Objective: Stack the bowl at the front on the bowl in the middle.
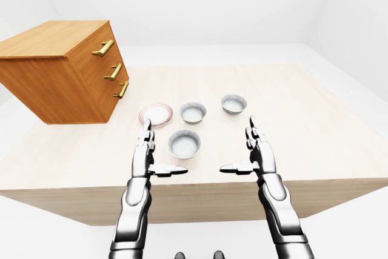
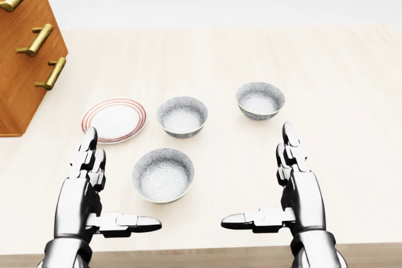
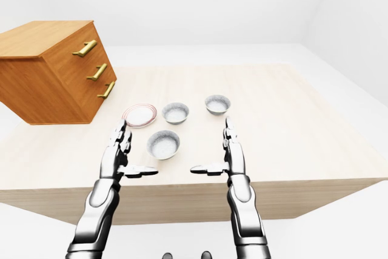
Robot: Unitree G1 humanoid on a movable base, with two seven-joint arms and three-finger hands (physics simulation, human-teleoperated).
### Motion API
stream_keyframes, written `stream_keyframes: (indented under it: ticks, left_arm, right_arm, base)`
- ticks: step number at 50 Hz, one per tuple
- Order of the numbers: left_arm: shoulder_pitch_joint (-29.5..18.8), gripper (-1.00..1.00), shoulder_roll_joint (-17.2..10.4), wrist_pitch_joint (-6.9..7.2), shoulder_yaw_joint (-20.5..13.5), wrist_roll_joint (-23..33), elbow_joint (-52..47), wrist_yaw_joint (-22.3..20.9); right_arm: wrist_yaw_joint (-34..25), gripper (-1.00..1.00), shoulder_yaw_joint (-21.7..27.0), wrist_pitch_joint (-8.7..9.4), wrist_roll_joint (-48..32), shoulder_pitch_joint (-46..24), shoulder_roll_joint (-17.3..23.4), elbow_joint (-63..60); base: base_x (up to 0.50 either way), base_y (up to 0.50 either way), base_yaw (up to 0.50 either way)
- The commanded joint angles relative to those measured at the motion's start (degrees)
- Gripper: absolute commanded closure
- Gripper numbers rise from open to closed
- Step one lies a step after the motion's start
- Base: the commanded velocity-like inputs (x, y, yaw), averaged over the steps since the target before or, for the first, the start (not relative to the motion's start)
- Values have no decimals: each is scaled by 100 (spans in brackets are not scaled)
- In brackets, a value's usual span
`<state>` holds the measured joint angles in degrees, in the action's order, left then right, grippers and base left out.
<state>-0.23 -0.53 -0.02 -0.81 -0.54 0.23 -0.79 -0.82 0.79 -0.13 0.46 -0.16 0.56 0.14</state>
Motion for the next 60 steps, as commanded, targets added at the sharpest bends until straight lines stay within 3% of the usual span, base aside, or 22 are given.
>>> stream_keyframes:
  ticks: [1,8,14,19,22,25,27,38,60]
  left_arm:
    - [-92,-100,-85,46,-156,-96,14,-159]
    - [-94,-100,-89,57,-171,-86,6,-193]
    - [-113,-100,-89,66,-158,-55,7,-210]
    - [-120,-100,-113,166,-179,-51,-129,-254]
    - [-142,-100,-138,296,-229,-82,-280,-283]
    - [-183,-100,-166,464,-277,-105,-466,-301]
    - [-218,-100,-178,502,-311,-133,-605,-301]
    - [-391,-100,-286,502,-516,-224,-1223,-308]
    - [-356,-100,-306,502,-590,-262,-1269,-325]
  right_arm:
    - [-228,-100,188,26,90,12,123,-111]
    - [-349,-100,263,91,106,94,146,-301]
    - [-386,-100,298,-21,0,69,163,-274]
    - [-408,-100,335,140,-73,-6,198,-485]
    - [-423,-100,401,484,-133,-99,259,-858]
    - [-448,-100,482,513,-209,-206,324,-1053]
    - [-412,-100,566,513,-187,-418,349,-1007]
    - [-422,-100,730,513,-135,-678,523,-1356]
    - [-635,-100,776,513,-160,-575,503,-1565]
  base:
    - [0,0,0]
    - [0,0,0]
    - [0,0,0]
    - [0,0,0]
    - [0,0,0]
    - [0,0,0]
    - [0,0,0]
    - [0,0,0]
    - [18,0,0]
